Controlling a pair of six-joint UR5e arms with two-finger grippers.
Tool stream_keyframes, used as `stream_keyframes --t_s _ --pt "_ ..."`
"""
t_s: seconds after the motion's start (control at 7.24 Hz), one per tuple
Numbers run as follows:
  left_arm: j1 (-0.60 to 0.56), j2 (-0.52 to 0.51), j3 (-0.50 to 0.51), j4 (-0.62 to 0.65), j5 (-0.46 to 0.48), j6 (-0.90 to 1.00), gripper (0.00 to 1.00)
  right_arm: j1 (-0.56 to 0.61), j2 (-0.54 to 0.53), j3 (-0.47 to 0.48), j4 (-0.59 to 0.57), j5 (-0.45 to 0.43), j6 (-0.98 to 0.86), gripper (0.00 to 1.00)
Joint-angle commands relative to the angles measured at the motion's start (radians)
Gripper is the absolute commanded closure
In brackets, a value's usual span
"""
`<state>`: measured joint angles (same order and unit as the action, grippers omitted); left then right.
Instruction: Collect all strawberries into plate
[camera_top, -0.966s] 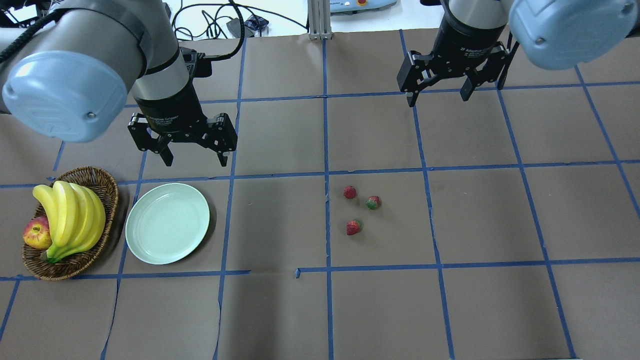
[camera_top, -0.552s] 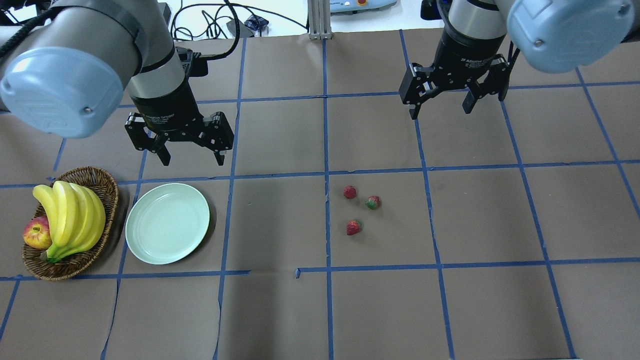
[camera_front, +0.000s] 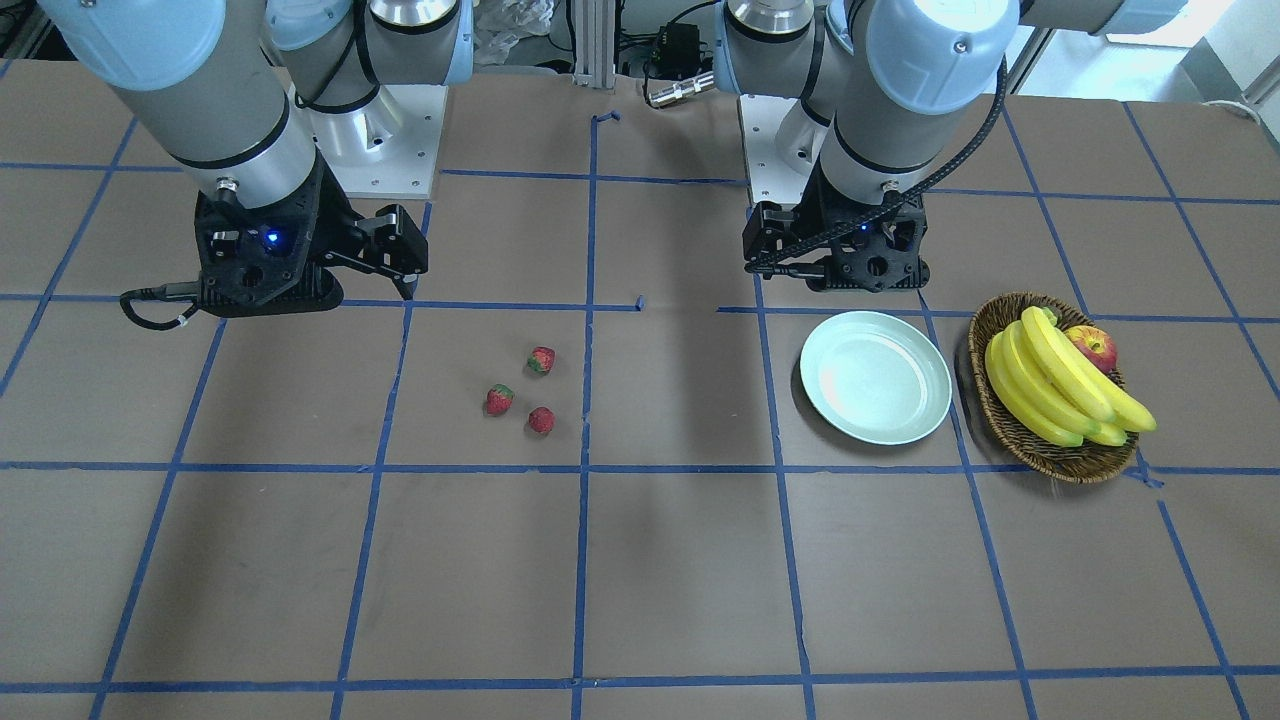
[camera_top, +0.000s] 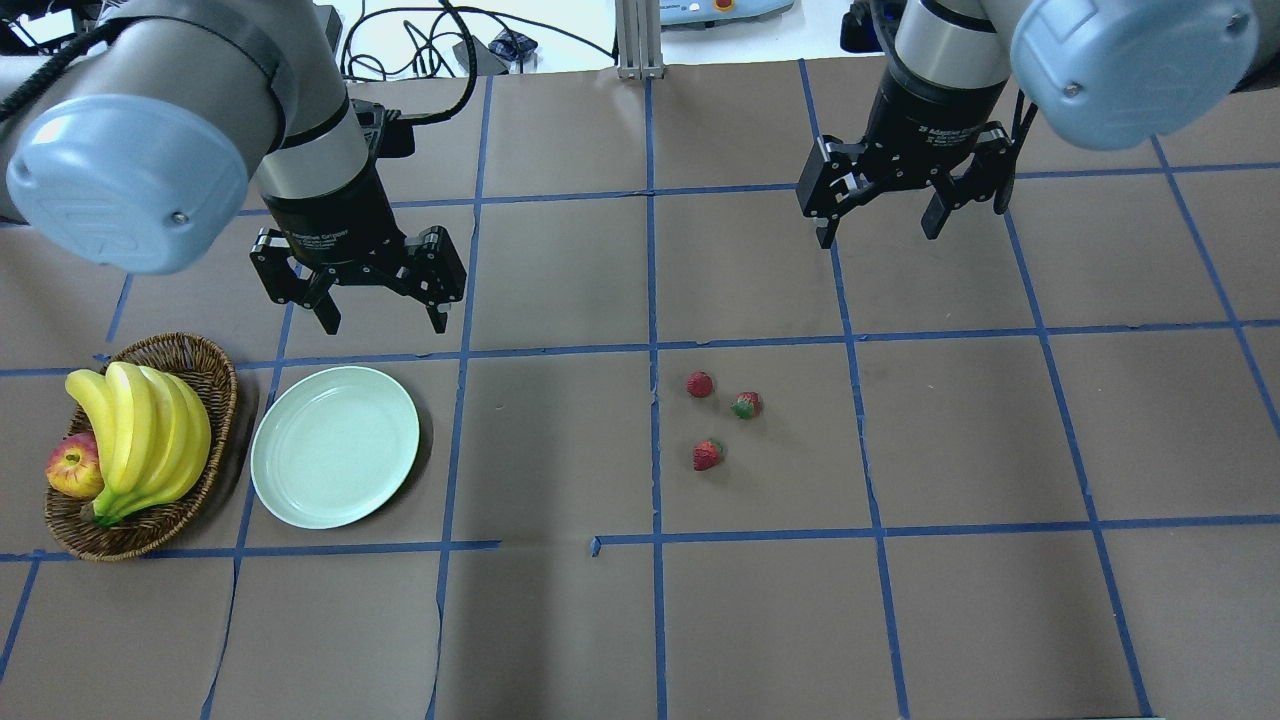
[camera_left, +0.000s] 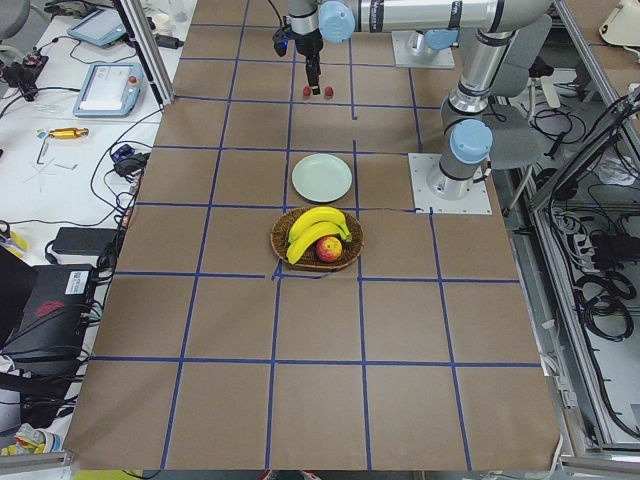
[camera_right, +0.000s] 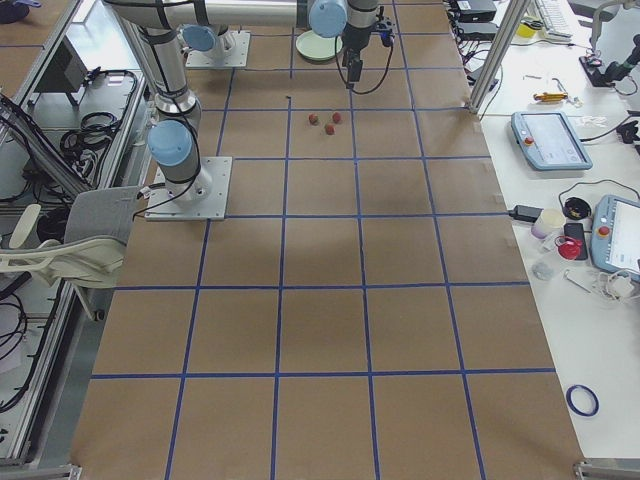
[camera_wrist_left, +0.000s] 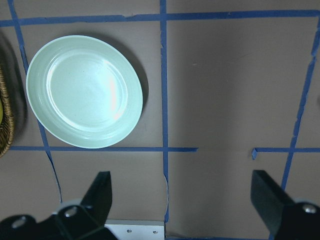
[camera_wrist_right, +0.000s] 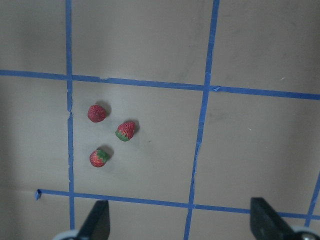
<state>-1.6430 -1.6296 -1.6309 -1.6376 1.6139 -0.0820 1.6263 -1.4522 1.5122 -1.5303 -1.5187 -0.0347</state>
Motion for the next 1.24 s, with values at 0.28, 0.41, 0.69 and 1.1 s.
stream_keyframes --t_s 0.28,0.41,0.69,1.1 --pt "0.002 -0.030 -0.052 0.095 -0.005 -0.008 0.00 0.007 0.006 0.077 -0.019 0.029 0.003 0.00" --pt "0.003 -0.045 -0.069 0.128 0.000 -0.013 0.00 0.009 0.018 0.079 -0.019 0.029 0.001 0.00" --pt "0.005 -0.081 -0.070 0.185 0.003 -0.015 0.00 0.033 0.085 0.092 -0.031 0.031 0.012 0.00" --pt "0.050 -0.110 -0.043 0.210 -0.011 -0.001 0.00 0.087 0.130 0.263 -0.248 0.031 0.025 0.00"
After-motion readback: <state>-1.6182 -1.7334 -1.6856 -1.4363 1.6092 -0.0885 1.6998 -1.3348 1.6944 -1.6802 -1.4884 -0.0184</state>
